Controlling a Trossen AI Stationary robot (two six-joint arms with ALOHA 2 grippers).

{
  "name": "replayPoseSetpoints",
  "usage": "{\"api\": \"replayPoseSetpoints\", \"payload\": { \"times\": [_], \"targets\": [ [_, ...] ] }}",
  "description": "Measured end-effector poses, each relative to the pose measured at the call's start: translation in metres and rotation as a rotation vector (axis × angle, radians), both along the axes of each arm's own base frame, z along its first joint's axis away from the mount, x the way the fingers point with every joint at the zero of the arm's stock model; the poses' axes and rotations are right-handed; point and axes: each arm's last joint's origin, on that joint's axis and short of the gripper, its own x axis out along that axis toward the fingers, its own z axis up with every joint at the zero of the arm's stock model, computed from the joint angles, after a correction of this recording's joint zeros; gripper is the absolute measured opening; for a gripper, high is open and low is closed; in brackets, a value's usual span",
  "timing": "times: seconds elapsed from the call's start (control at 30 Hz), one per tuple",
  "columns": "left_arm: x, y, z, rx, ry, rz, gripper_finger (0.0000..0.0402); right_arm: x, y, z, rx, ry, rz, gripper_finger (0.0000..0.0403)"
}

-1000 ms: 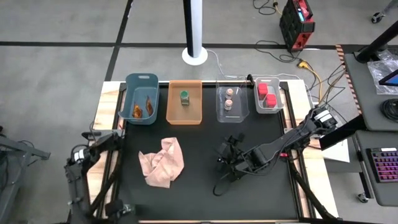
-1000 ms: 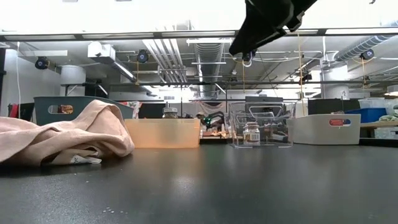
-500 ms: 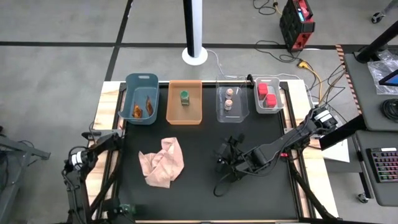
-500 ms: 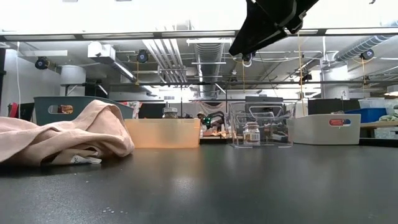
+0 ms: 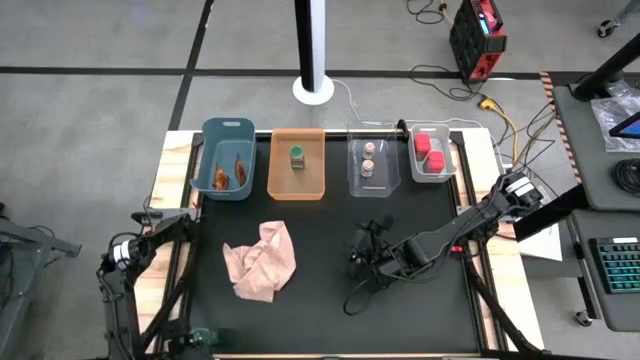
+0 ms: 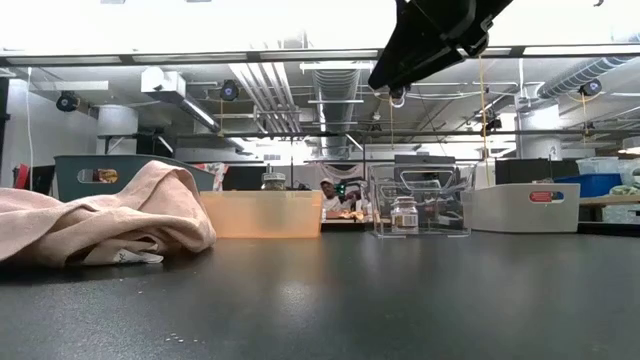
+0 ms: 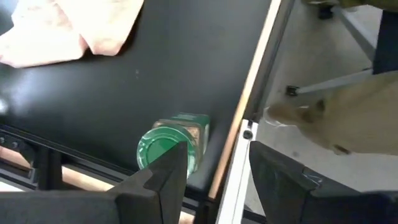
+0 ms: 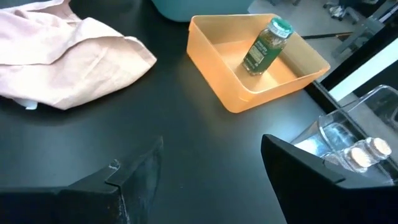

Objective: Sort spices by type
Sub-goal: Put the green seasoning bottle into the orange bin

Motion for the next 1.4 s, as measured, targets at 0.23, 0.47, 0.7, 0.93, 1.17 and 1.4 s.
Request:
{"api": "replayPoseSetpoints", "payload": {
  "times": [0.23, 0.47, 0.7, 0.93, 1.17, 1.4],
  "targets": [
    [0.0, -0.001, 0.005, -0.023, -0.007, 0.005, 0.0157, -0.001, 0.002, 0.0, 0.02, -0.003, 0.004, 0.0272],
    [0.001, -0.001, 0.003, -0.018, -0.005, 0.011, 0.016, -0.001, 0.002, 0.0, 0.028, -0.009, 0.0, 0.0257],
    [0.001, -0.001, 0.003, -0.027, 0.013, 0.04, 0.0206, -0.001, 0.003, -0.001, 0.043, -0.001, 0.009, 0.0249],
    [0.001, -0.003, 0.002, -0.047, 0.007, 0.042, 0.0256, -0.001, 0.003, -0.001, 0.043, -0.001, 0.01, 0.0261],
    [0.004, -0.006, 0.0, -0.083, -0.005, 0.069, 0.0267, -0.002, 0.004, -0.002, 0.049, -0.003, 0.006, 0.0272],
    [0.004, 0.002, -0.003, -0.038, 0.048, 0.189, 0.0252, -0.003, 0.003, -0.003, 0.056, -0.007, -0.001, 0.0272]
  ]
}}
